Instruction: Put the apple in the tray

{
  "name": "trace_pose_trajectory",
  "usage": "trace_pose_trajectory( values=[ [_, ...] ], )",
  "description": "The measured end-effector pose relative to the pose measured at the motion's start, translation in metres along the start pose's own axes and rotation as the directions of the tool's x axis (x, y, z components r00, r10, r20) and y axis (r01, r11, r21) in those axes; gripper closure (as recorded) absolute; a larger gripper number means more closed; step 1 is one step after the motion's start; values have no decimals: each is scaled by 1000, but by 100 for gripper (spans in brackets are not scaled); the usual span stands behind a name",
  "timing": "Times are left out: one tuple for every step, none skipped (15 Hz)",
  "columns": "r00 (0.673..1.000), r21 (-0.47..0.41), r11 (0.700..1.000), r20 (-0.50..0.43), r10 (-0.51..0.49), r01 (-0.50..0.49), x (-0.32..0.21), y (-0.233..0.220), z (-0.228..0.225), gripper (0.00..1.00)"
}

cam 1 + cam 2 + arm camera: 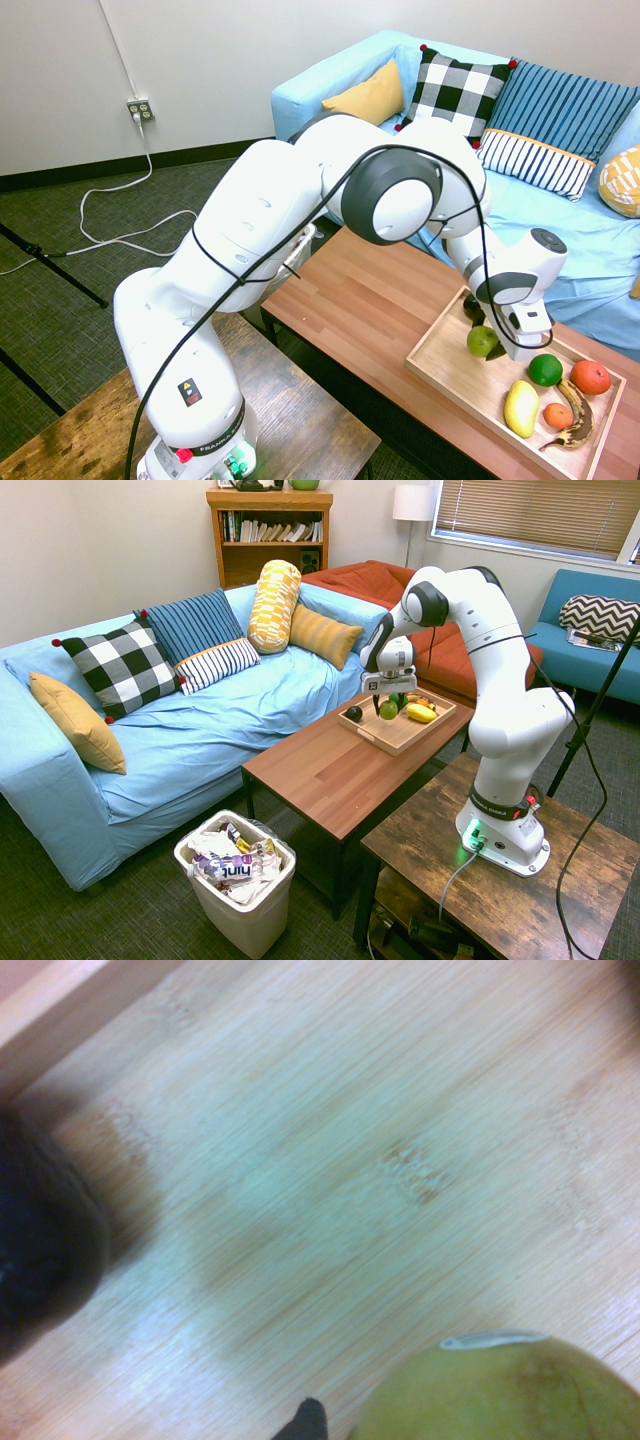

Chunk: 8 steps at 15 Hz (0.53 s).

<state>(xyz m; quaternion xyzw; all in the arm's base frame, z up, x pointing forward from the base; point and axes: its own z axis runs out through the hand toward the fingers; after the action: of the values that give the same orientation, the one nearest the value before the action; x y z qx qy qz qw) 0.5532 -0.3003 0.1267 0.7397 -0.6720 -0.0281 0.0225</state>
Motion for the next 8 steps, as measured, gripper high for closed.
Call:
trace_pose_trajectory(
  values=[
    [1000, -1, 1000, 3, 2, -2, 4, 2, 5, 100],
    [1000, 0, 1000, 8, 1, -1, 8, 3, 9, 100],
    [1000, 0, 1000, 12, 0, 0, 10, 5, 12, 100],
    [1000, 1, 1000, 15, -1, 1, 11, 5, 15, 100],
    [1000, 1, 1000, 18, -3, 3, 10, 5, 20, 100],
    [1000, 1, 1000, 21, -3, 3, 9, 5, 24, 100],
    [1000, 3, 1000, 23, -5, 5, 8, 5, 28, 0],
    [1000, 5, 1000, 23, -8, 8, 8, 5, 28, 0]
  ],
)
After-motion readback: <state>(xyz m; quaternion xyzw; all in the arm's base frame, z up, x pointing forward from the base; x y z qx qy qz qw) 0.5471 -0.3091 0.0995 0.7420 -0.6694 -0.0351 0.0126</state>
